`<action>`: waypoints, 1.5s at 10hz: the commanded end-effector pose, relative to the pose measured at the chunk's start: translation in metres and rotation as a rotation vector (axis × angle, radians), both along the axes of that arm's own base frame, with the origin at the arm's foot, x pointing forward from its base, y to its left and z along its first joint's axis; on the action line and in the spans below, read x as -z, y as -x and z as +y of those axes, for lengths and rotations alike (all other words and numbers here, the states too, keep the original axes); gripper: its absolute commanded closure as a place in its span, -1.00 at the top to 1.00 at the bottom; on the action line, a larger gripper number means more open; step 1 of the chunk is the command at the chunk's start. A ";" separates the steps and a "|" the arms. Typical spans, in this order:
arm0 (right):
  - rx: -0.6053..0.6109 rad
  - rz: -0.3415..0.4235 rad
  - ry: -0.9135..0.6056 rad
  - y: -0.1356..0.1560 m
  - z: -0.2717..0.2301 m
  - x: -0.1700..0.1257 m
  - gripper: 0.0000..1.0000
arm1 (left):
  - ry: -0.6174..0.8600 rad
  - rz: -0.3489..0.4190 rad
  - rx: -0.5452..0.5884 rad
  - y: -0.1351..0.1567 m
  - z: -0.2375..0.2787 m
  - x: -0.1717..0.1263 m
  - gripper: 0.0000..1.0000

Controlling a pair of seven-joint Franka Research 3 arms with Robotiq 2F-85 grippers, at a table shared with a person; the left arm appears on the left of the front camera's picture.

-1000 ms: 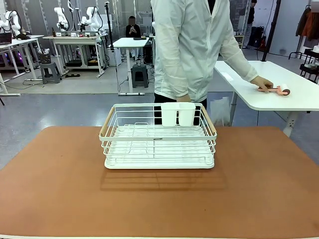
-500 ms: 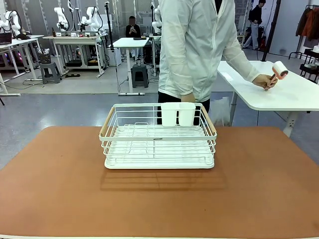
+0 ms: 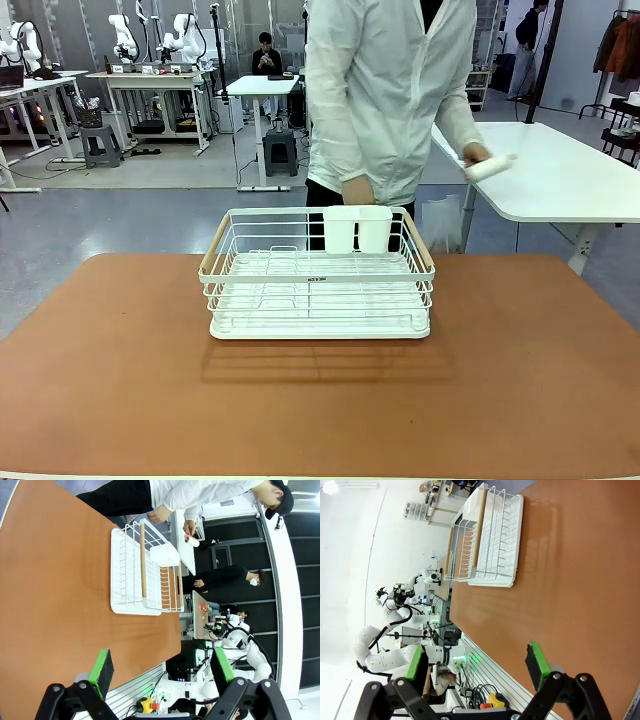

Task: Clean the table.
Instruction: Pick up the Lint Roller when the human hands it over.

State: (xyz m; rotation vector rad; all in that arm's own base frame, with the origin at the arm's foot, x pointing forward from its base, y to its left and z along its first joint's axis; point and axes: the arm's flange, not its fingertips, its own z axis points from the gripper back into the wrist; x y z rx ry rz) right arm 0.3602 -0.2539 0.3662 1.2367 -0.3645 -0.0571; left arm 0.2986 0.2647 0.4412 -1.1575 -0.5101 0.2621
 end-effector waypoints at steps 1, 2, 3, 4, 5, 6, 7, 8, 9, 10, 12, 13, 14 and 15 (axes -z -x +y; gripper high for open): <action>0.005 0.006 -0.003 0.002 0.001 -0.001 1.00 | 0.005 -0.009 -0.003 0.002 0.001 -0.002 1.00; 0.005 0.006 -0.003 0.002 0.001 -0.001 1.00 | 0.005 -0.009 -0.003 0.002 0.001 -0.002 1.00; 0.005 0.006 -0.003 0.002 0.001 -0.001 1.00 | 0.005 -0.009 -0.003 0.002 0.001 -0.002 1.00; 0.005 0.006 -0.003 0.002 0.001 -0.001 1.00 | 0.005 -0.009 -0.003 0.002 0.001 -0.002 1.00; 0.005 0.006 -0.003 0.002 0.001 -0.001 1.00 | 0.005 -0.009 -0.003 0.002 0.001 -0.002 1.00; 0.005 0.006 -0.003 0.002 0.001 -0.001 1.00 | 0.005 -0.009 -0.003 0.002 0.001 -0.002 1.00; 0.005 0.006 -0.003 0.002 0.001 -0.001 1.00 | 0.005 -0.009 -0.003 0.002 0.001 -0.002 1.00; 0.005 0.006 -0.003 0.002 0.001 -0.001 1.00 | 0.005 -0.009 -0.003 0.002 0.001 -0.002 1.00; 0.005 0.006 -0.003 0.002 0.001 -0.001 1.00 | 0.005 -0.009 -0.003 0.002 0.001 -0.002 1.00; 0.005 0.006 -0.003 0.002 0.001 -0.001 1.00 | 0.005 -0.009 -0.003 0.002 0.001 -0.002 1.00; 0.005 0.006 -0.003 0.002 0.001 -0.001 1.00 | 0.005 -0.009 -0.003 0.002 0.001 -0.002 1.00; 0.005 0.006 -0.003 0.002 0.001 -0.001 1.00 | 0.005 -0.009 -0.003 0.002 0.001 -0.002 1.00; 0.005 0.006 -0.003 0.002 0.001 -0.001 1.00 | 0.005 -0.009 -0.003 0.002 0.001 -0.002 1.00; 0.005 0.006 -0.003 0.002 0.001 -0.001 1.00 | 0.005 -0.009 -0.003 0.002 0.001 -0.002 1.00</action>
